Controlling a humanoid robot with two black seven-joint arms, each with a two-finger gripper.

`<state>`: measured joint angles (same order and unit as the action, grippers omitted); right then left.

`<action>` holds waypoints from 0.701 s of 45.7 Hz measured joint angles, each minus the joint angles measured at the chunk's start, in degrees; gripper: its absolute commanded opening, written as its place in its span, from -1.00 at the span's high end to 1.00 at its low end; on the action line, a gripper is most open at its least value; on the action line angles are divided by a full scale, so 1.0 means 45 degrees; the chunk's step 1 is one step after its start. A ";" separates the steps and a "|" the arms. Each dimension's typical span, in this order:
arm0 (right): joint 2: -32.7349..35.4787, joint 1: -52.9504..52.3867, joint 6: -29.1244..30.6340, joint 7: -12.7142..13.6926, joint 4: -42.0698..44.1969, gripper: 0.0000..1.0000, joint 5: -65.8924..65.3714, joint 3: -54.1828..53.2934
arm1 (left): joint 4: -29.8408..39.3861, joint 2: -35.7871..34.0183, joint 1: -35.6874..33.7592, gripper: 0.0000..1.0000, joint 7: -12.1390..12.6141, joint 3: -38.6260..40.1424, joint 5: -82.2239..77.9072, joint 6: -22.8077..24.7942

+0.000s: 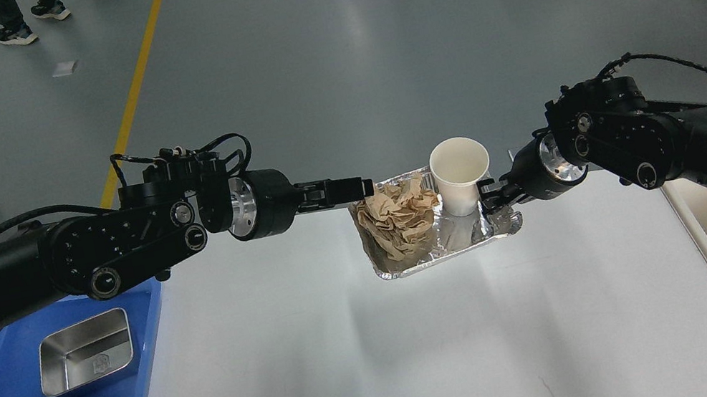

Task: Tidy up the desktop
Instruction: 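Carry the foil tray with the right gripper over the white bin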

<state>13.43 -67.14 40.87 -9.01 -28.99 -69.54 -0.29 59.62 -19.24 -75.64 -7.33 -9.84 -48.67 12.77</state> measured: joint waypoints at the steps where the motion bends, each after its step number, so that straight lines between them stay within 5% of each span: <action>1: 0.0014 0.0005 0.0000 -0.0003 0.0003 1.00 0.0002 -0.0005 | -0.0001 -0.0013 0.0008 -0.87 0.0000 0.0132 0.0161 -0.0015; 13: 0.0093 0.0038 -0.0111 -0.0012 0.0063 1.00 0.0281 -0.0035 | -0.0012 -0.1099 0.0663 -0.93 -0.0085 0.1859 0.1702 -0.0228; 32: 0.1871 0.0397 -0.0204 -0.0066 0.0212 1.00 0.1899 -0.0075 | 0.0013 -0.2213 0.5615 -0.94 -0.0054 0.8552 0.2822 -0.1336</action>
<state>21.85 -65.36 39.95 -9.31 -28.04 -61.00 -0.62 59.67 -29.20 -50.37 -7.58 28.64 -35.97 6.76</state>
